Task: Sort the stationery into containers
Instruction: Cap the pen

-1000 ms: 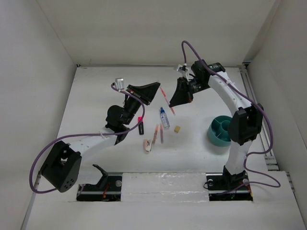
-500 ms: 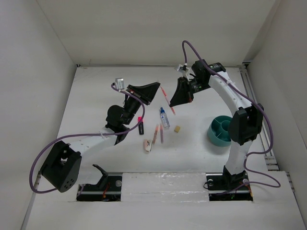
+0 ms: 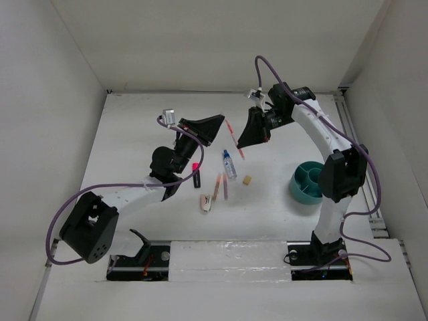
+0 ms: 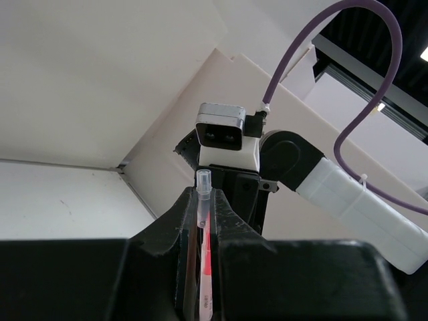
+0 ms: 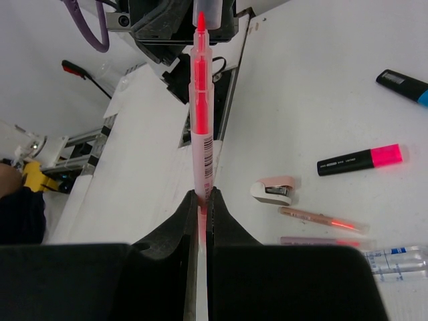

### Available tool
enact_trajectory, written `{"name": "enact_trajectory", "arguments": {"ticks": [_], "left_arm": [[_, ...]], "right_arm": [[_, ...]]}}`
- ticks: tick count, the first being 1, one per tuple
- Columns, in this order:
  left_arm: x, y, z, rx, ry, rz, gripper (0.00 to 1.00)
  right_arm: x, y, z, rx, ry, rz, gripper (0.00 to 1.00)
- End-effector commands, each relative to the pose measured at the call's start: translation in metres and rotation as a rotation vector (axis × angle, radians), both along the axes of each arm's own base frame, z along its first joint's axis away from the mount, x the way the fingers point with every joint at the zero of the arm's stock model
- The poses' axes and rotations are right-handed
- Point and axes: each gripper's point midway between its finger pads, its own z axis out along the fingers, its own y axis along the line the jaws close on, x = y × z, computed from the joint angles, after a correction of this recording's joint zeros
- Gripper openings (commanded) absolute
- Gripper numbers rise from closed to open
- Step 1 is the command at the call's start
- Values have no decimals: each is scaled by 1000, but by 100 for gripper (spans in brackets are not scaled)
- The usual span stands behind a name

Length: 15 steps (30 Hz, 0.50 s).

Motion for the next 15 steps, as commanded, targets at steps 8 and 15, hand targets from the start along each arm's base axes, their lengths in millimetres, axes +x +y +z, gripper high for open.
{"name": "enact_trajectory", "arguments": {"ticks": [8, 15], "left_arm": [[-6, 5, 33, -49, -80, 12, 0], [-5, 13, 46, -58, -94, 49, 0]], "right_arm": [[-9, -1, 25, 73, -29, 11, 0], [-9, -1, 23, 70, -21, 11, 0]]}}
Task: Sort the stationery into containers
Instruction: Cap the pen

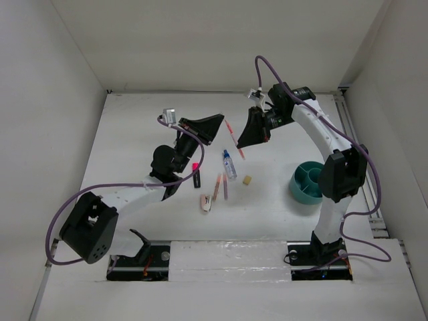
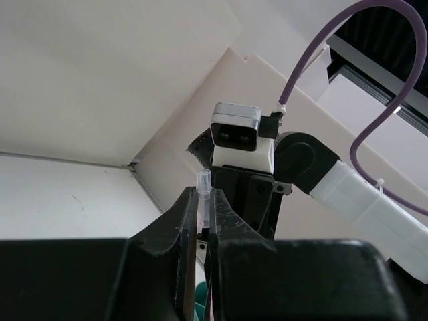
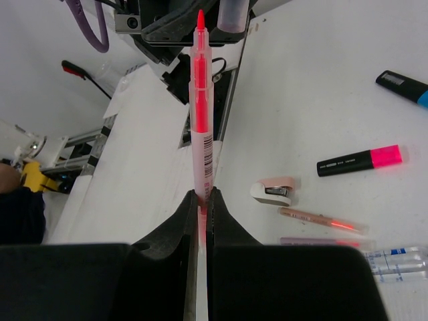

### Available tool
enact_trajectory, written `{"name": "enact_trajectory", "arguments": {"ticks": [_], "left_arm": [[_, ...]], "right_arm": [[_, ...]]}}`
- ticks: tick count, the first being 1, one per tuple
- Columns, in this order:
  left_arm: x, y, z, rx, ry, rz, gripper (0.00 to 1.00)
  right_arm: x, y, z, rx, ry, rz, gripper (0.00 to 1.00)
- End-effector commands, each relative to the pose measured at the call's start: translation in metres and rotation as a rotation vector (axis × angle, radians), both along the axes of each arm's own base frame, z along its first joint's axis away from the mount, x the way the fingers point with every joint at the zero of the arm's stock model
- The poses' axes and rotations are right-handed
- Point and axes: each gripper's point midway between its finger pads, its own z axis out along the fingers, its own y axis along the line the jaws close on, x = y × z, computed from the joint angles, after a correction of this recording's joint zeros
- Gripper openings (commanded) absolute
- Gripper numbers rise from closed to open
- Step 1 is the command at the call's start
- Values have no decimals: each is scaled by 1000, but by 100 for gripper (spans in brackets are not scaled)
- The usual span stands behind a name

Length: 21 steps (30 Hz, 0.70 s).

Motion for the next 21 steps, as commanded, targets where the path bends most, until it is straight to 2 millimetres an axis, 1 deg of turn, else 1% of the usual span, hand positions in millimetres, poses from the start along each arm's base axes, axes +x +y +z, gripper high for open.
{"name": "enact_trajectory", "arguments": {"ticks": [1, 4, 11, 14, 15, 18, 20, 21], "left_arm": [[-11, 12, 52, -73, -117, 29, 0], [-14, 17, 59, -89, -130, 37, 0], [-14, 15, 57, -73, -130, 34, 0], [-13, 10, 51, -65, -122, 13, 0], [-14, 11, 54, -72, -132, 13, 0], [-14, 8, 53, -89, -131, -7, 0], [-12, 3, 46, -83, -120, -21, 0], [-14, 3, 48, -85, -130, -28, 0]], "right_arm": [[-9, -1, 22, 72, -29, 11, 0], [-9, -1, 21, 64, -32, 10, 0], [-6, 0, 13, 55, -5, 9, 0], [-6, 0, 17, 67, -13, 11, 0], [-6, 0, 17, 67, -13, 11, 0], [-5, 1, 19, 70, -21, 11, 0], [-5, 1, 19, 70, -21, 11, 0], [-3, 1, 16, 67, -13, 11, 0]]}}
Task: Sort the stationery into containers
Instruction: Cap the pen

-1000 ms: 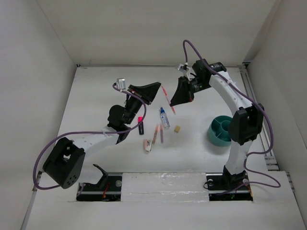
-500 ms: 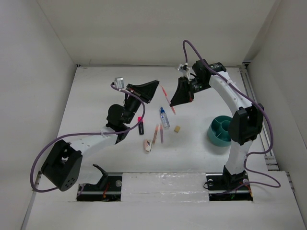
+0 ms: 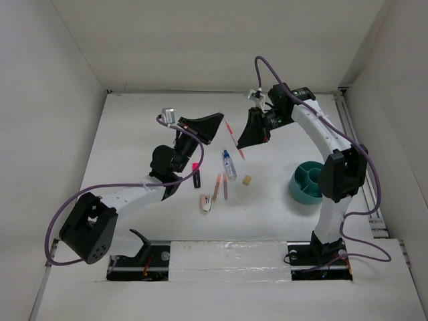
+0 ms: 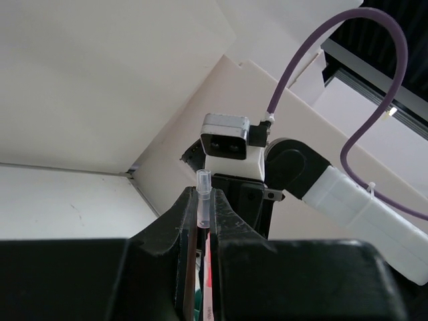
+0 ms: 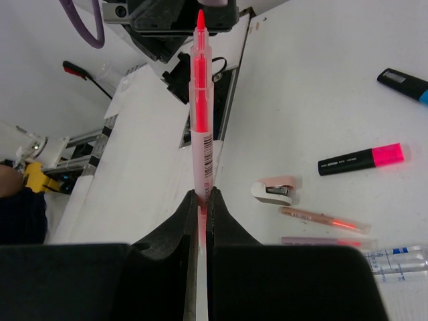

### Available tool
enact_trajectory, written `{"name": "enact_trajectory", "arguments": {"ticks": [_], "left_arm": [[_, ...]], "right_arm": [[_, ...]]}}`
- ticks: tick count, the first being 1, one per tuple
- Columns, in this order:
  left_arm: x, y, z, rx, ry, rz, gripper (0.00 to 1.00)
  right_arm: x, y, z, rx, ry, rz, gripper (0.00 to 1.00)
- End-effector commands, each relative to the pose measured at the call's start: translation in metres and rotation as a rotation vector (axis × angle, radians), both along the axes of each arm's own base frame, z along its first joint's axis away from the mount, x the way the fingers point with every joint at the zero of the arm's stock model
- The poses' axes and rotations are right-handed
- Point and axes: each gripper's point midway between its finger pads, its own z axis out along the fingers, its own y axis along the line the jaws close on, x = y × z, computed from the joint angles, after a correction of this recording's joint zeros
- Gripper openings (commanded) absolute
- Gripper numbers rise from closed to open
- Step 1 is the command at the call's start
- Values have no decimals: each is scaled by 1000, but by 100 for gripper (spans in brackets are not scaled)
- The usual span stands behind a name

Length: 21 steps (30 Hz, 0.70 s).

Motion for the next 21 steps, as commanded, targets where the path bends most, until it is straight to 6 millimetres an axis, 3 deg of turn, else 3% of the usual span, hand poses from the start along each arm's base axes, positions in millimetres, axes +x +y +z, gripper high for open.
{"name": "enact_trajectory", "arguments": {"ticks": [1, 12, 21], "left_arm": [[-10, -2, 34, -68, -101, -40, 0], [-8, -3, 32, -77, -92, -39, 0], [-11, 3, 48, -92, -116, -25, 0]], "right_arm": [[-3, 1, 18, 66, -10, 10, 0], [-1, 2, 17, 66, -10, 10, 0], [-1, 1, 11, 45, -5, 7, 0]]}}
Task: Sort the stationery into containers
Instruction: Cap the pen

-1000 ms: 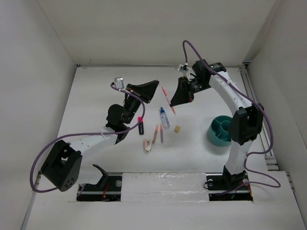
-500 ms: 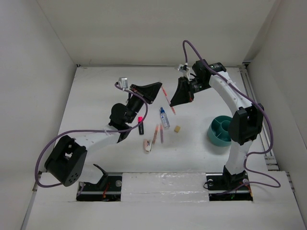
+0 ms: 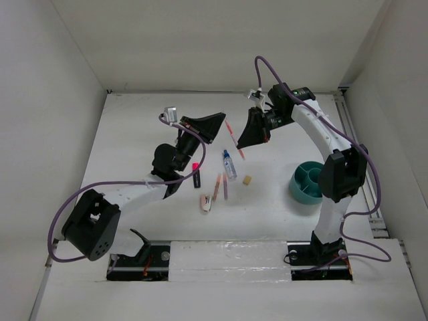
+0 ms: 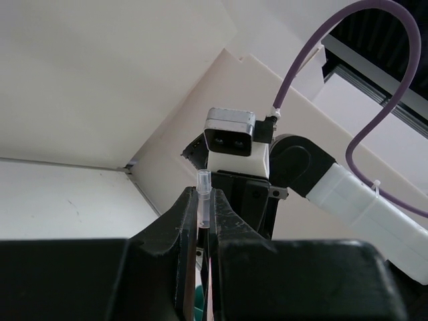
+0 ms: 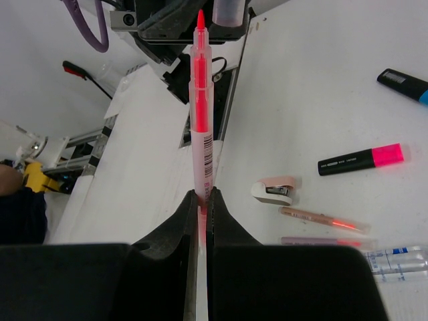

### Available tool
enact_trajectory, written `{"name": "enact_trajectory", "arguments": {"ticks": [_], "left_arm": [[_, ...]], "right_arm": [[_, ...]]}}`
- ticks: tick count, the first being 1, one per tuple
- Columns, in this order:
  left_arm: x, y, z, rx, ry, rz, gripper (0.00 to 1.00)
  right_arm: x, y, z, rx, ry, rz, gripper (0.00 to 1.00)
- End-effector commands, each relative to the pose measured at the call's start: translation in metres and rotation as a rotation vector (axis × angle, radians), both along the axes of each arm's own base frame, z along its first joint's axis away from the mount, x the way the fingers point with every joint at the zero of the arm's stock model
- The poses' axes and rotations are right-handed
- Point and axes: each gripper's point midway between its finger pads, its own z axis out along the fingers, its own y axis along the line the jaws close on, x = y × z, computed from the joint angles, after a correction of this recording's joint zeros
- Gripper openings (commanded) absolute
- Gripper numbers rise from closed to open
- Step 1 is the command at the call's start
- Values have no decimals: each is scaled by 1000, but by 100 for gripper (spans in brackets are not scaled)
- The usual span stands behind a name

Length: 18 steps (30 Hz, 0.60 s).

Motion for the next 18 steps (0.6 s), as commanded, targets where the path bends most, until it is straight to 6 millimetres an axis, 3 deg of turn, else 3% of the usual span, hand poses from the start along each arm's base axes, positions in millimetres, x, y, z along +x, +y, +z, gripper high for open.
{"name": "enact_trajectory", "arguments": {"ticks": [1, 18], "left_arm": [[-17, 11, 57, -103, -133, -4, 0], [-20, 14, 55, -97, -138, 1, 0]], "right_arm": [[-1, 1, 11, 45, -5, 7, 0], [-1, 1, 11, 45, -5, 7, 0]]}}
